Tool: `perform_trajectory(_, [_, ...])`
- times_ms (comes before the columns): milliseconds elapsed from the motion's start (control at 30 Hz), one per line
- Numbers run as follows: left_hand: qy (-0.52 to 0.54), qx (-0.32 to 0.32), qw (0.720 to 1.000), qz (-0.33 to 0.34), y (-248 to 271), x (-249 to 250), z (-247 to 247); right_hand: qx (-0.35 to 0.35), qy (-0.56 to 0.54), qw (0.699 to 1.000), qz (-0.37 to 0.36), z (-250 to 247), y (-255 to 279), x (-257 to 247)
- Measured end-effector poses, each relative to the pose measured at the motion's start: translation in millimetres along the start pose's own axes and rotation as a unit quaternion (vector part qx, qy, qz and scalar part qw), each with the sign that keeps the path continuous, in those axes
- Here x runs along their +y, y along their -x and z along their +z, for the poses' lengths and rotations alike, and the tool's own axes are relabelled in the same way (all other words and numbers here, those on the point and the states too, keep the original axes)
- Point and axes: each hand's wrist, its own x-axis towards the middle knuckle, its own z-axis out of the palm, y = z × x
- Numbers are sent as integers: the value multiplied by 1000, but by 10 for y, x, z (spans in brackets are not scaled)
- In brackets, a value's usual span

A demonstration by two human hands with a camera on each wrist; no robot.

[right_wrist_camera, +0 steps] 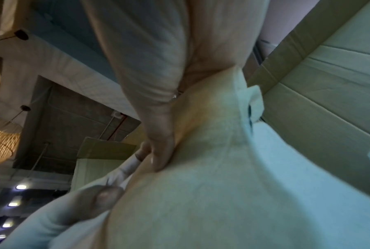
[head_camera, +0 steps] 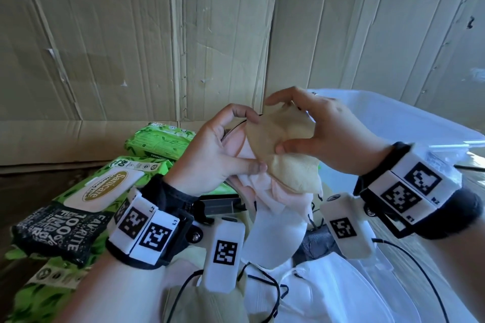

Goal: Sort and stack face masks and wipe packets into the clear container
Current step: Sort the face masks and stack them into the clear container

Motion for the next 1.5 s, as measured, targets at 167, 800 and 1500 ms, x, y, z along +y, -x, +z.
perform_trajectory(167, [5,18,1000,-10,0,26,13,62,-68,994,50,-12,-10,38])
perform_trajectory(800, [-74,166,982,-47,-24,-20,29,138,-341,920,138,176,159,140])
perform_trajectory(1500, [-85,213,973,-26,-25,-41,98,109,-124,980,108,55,68,151])
